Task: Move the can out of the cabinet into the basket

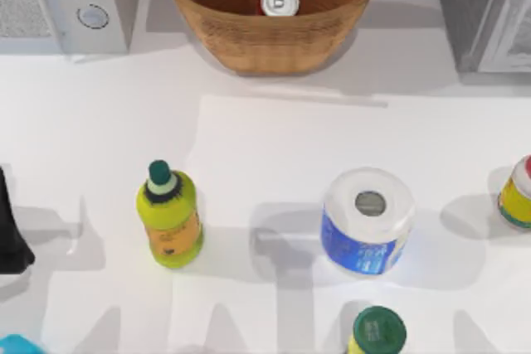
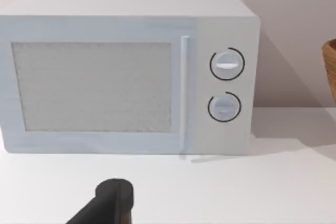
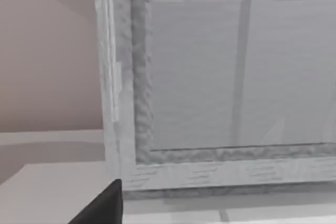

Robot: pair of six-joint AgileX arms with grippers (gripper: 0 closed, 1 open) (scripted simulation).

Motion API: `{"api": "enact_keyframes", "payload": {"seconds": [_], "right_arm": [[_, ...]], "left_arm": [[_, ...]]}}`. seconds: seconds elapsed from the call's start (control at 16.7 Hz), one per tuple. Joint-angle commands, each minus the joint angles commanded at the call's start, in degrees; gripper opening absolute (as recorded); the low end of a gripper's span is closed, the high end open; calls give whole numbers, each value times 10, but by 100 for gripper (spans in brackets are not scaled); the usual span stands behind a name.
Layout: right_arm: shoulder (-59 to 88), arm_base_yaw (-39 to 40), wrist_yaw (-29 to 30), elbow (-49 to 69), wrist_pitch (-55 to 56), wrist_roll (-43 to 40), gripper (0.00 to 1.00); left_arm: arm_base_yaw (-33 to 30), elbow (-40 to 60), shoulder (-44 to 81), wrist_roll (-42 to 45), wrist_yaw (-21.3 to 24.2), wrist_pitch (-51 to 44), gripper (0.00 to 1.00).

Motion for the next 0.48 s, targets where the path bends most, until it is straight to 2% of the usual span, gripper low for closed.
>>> {"api": "enact_keyframes", "payload": {"seconds": [0.24, 0.48], "right_arm": [[-94, -16, -61, -78, -13, 1, 100], [-106, -17, -69, -87, -15, 1, 100]], "left_arm": [[0, 0, 0, 0, 0, 0, 100], [0, 0, 0, 0, 0, 0, 100]]}}
